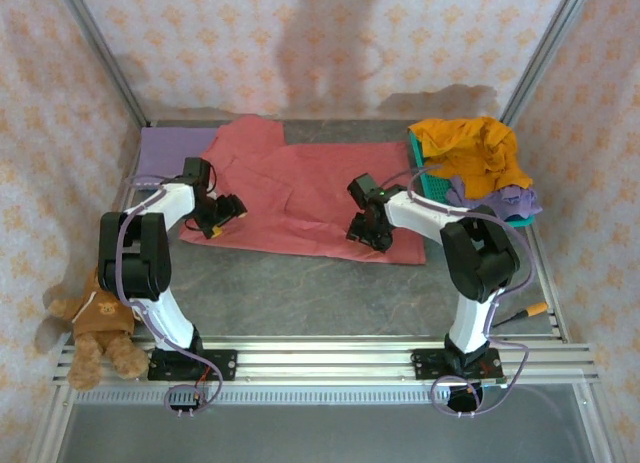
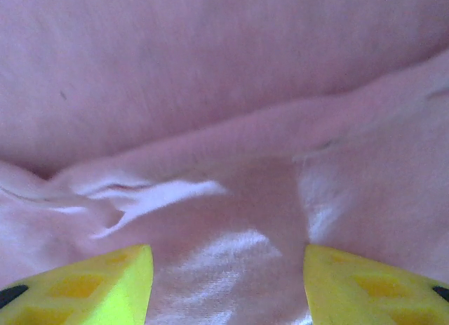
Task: Fold and stack the t-shirts
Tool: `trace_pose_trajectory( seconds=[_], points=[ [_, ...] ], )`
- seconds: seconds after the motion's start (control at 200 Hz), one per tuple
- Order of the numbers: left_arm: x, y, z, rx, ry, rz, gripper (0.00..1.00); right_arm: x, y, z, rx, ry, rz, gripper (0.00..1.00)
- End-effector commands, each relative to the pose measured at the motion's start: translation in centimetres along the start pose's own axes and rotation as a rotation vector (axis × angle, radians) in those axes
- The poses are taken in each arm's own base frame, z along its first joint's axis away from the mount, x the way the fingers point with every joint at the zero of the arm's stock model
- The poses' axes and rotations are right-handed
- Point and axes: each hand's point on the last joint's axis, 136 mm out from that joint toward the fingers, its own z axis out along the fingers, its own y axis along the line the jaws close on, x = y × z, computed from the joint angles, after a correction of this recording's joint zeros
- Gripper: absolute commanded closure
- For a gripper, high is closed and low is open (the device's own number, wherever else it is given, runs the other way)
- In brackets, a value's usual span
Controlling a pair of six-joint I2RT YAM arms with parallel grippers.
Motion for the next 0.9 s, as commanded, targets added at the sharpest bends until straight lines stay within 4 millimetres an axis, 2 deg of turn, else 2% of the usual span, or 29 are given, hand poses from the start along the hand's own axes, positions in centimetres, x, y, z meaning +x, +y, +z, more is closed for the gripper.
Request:
trace_pose_trajectory(
  seconds=[0.0, 0.12, 0.38, 0.711, 0.811, 0.896],
  points=[
    [0.8, 1.8, 1.1, -0.041, 0.011, -0.024, 0.22, 1.3, -0.7, 1.2, 0.008, 0.055, 0.019, 0.42],
    [1.7, 2.5, 2.4, -0.012, 0.031, -0.106, 0.22, 2.3, -1.4, 2.0, 0.025, 0.099, 0.01, 0.42],
    [4.4, 5.7, 3.1, -0.086, 0.026, -0.191, 0.22, 4.4, -3.4, 2.3, 0.06, 0.165, -0.001, 0.42],
    [9.5, 8.6, 0.5, -0.101, -0.025, -0.273, 0.22, 8.2, -6.9, 1.9, 0.1, 0.236, -0.009, 0.42],
    [10.9, 8.7, -1.0, -0.09, -0.046, -0.265, 0.22, 8.6, -6.6, 1.1, 0.067, 0.243, -0.031, 0.42],
    [10.7, 8.1, -2.7, -0.071, -0.078, -0.246, 0.22, 8.4, -5.5, 0.0, 0.015, 0.233, -0.043, 0.42]
  ],
)
